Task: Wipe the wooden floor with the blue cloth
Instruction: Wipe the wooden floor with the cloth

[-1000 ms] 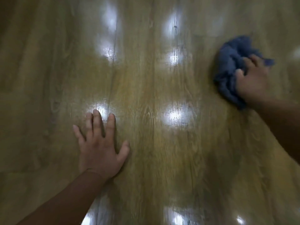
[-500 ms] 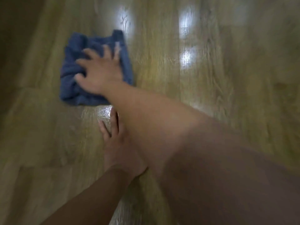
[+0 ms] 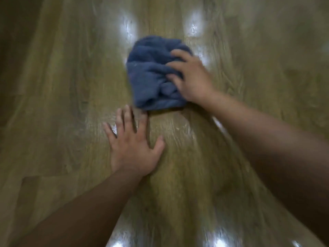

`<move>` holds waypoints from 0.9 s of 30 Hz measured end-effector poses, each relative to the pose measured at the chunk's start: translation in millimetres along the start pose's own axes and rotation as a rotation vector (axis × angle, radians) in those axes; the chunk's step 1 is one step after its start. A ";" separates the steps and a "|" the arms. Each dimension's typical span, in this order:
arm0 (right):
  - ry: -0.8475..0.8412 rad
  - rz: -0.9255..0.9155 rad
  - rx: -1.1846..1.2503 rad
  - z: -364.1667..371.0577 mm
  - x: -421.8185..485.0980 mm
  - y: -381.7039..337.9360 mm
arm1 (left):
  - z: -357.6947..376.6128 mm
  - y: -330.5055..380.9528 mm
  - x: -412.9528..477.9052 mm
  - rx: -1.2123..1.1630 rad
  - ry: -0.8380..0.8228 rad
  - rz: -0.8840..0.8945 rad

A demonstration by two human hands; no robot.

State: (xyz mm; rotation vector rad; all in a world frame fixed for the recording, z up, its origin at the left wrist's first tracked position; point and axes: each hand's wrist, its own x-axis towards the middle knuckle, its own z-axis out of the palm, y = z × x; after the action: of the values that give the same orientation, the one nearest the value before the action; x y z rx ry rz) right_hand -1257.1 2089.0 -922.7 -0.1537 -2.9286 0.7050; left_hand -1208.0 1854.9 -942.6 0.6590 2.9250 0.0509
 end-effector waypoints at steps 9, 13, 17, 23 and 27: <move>-0.081 0.680 -0.299 -153.0 -181.1 163.8 | 6.7 -1.9 2.5 -0.009 0.013 0.035; 0.111 0.723 -0.241 -81.8 -138.3 101.4 | 6.2 -1.8 2.9 -0.029 0.013 0.034; 0.127 0.533 -0.292 -22.8 -102.3 31.5 | 6.8 1.3 3.3 -0.021 0.008 0.030; 0.205 0.529 -0.315 1.7 -91.2 5.7 | 5.2 1.4 1.5 -0.023 0.007 0.019; 0.148 0.561 -0.326 -4.0 -92.9 1.8 | -9.5 -10.4 -3.4 -0.075 -0.065 0.064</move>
State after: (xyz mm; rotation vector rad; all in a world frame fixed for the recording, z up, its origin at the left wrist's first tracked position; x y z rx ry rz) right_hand -1164.7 2080.5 -929.1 -1.0363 -2.8335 0.2399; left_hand -1210.8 1844.0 -933.4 0.7279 2.8243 0.1428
